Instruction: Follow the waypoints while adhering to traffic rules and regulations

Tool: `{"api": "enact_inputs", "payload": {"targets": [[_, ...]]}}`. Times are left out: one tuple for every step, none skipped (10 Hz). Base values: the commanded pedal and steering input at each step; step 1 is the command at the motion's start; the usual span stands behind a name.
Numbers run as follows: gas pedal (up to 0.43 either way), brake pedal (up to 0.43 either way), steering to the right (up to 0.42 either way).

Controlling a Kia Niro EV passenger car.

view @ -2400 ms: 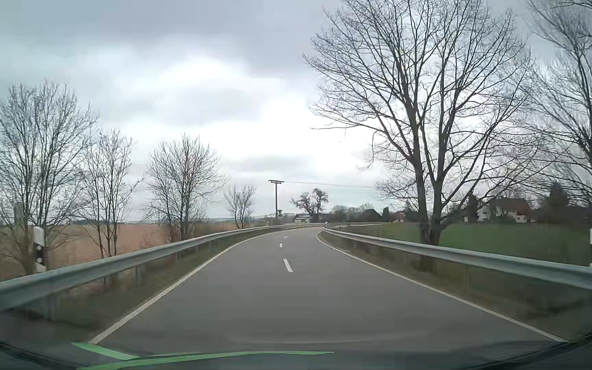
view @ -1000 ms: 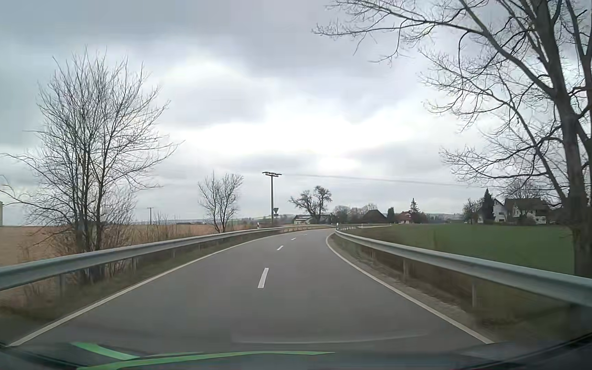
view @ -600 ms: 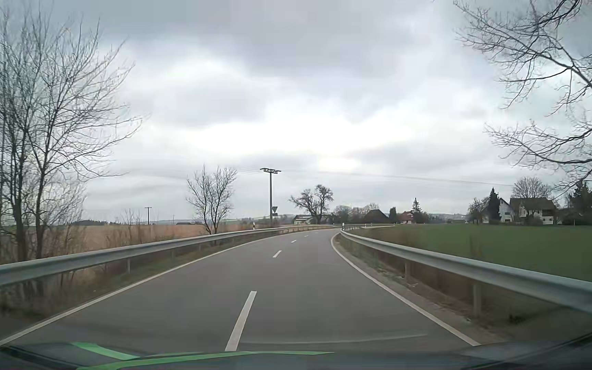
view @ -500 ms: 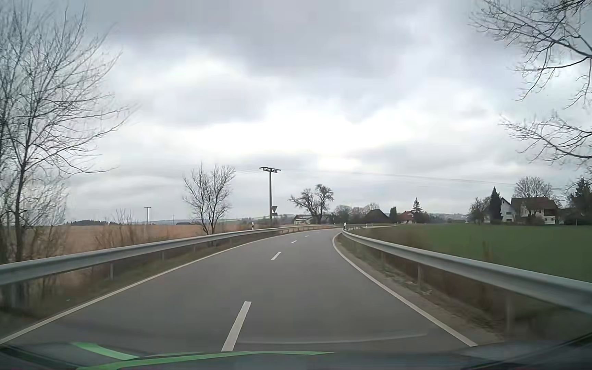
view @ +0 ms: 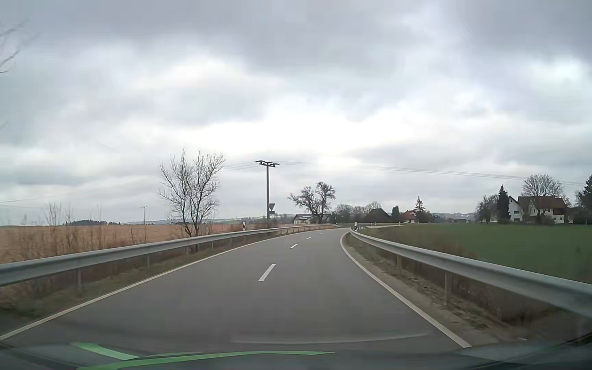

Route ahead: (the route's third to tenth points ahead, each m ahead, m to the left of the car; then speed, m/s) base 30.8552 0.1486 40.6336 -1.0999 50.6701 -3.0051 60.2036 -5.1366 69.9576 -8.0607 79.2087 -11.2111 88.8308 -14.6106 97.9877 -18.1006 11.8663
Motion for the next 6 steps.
{"api": "enact_inputs", "payload": {"targets": [[0.28, 0.0, 0.005], [0.28, 0.0, 0.008], [0.28, 0.0, 0.01], [0.28, 0.0, 0.012], [0.28, 0.0, 0.014], [0.28, 0.0, 0.017]]}}
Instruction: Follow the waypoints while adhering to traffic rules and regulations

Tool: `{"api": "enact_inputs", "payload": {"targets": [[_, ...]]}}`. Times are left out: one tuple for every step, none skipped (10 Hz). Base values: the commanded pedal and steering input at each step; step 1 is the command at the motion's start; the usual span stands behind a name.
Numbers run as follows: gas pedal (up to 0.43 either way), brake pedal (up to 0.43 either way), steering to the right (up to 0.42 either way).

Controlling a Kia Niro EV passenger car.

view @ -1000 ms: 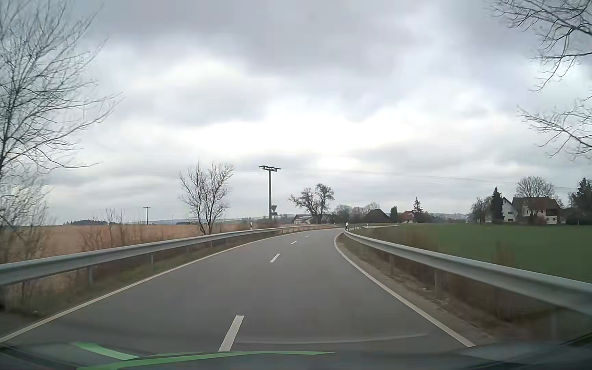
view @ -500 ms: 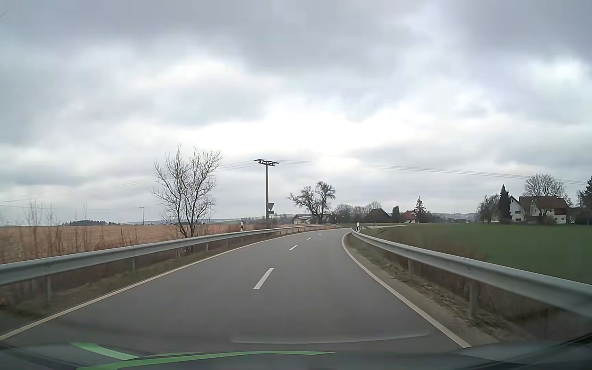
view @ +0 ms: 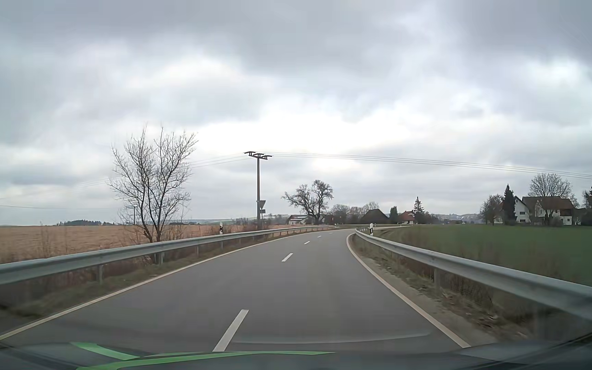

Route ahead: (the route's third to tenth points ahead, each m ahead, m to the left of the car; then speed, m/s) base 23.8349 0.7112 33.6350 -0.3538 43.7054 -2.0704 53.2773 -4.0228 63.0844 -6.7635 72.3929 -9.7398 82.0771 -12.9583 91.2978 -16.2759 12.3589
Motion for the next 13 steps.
{"api": "enact_inputs", "payload": {"targets": [[0.28, 0.0, 0.019], [0.28, 0.0, 0.02], [0.28, 0.0, 0.02], [0.28, 0.0, 0.02], [0.28, 0.0, 0.02], [0.28, 0.0, 0.02], [0.28, 0.0, 0.02], [0.28, 0.0, 0.02], [0.28, 0.0, 0.02], [0.28, 0.0, 0.02], [0.28, 0.0, 0.02], [0.28, 0.0, 0.02], [0.28, 0.0, 0.02]]}}
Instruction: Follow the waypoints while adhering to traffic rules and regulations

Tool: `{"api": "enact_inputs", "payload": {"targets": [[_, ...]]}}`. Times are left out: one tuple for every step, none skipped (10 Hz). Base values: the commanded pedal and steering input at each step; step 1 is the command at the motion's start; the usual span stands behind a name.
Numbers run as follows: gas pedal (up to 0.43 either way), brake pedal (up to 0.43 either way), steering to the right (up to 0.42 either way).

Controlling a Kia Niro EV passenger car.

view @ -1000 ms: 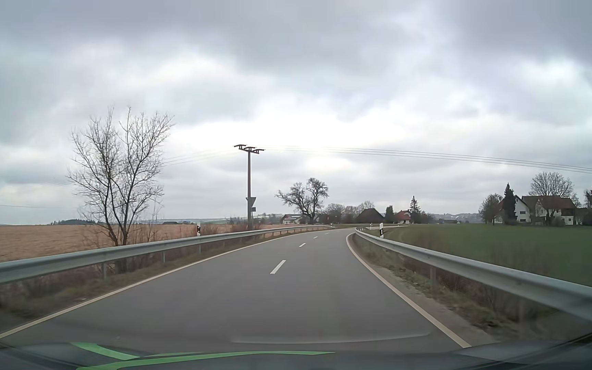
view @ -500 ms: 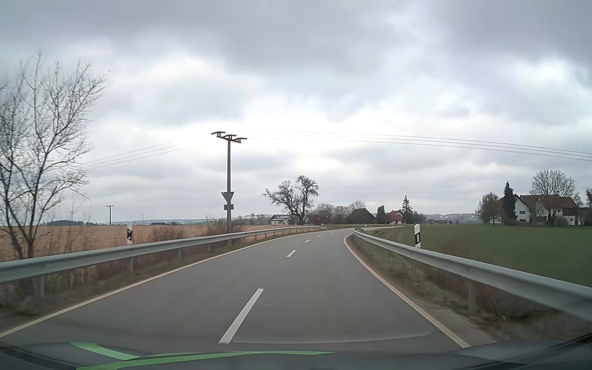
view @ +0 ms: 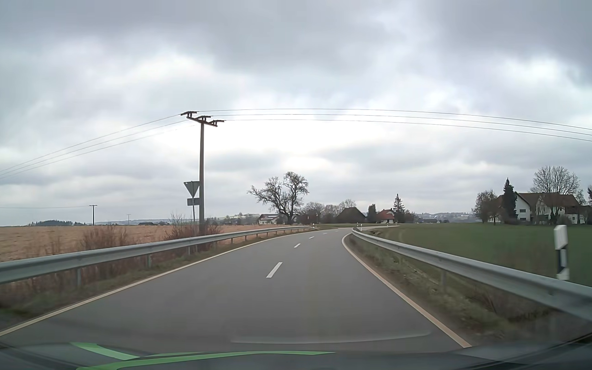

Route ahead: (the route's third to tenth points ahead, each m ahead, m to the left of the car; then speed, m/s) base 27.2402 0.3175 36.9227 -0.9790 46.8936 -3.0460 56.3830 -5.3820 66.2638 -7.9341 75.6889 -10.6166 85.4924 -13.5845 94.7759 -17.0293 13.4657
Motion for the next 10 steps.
{"api": "enact_inputs", "payload": {"targets": [[0.28, 0.0, 0.019], [0.28, 0.0, 0.018], [0.28, 0.0, 0.017], [0.28, 0.0, 0.017], [0.28, 0.0, 0.017], [0.28, 0.0, 0.017], [0.28, 0.0, 0.017], [0.28, 0.0, 0.016], [0.28, 0.0, 0.017], [0.28, 0.0, 0.017]]}}
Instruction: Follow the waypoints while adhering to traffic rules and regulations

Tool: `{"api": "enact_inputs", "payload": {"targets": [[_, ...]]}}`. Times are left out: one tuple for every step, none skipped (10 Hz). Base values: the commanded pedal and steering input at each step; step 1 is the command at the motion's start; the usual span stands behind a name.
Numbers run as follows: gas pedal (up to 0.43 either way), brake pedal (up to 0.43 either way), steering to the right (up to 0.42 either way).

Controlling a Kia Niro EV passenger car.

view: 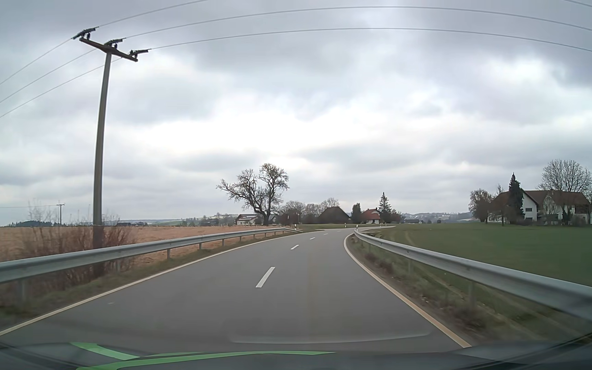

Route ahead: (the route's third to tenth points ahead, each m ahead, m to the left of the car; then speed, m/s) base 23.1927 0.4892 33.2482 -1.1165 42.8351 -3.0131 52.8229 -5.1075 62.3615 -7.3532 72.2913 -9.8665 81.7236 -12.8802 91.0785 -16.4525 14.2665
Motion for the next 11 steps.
{"api": "enact_inputs", "payload": {"targets": [[0.28, 0.0, 0.016], [0.28, 0.0, 0.017], [0.28, 0.0, 0.017], [0.28, 0.0, 0.017], [0.28, 0.0, 0.018], [0.28, 0.0, 0.019], [0.28, 0.0, 0.02], [0.28, 0.0, 0.02], [0.28, 0.0, 0.02], [0.28, 0.0, 0.021], [0.28, 0.0, 0.021]]}}
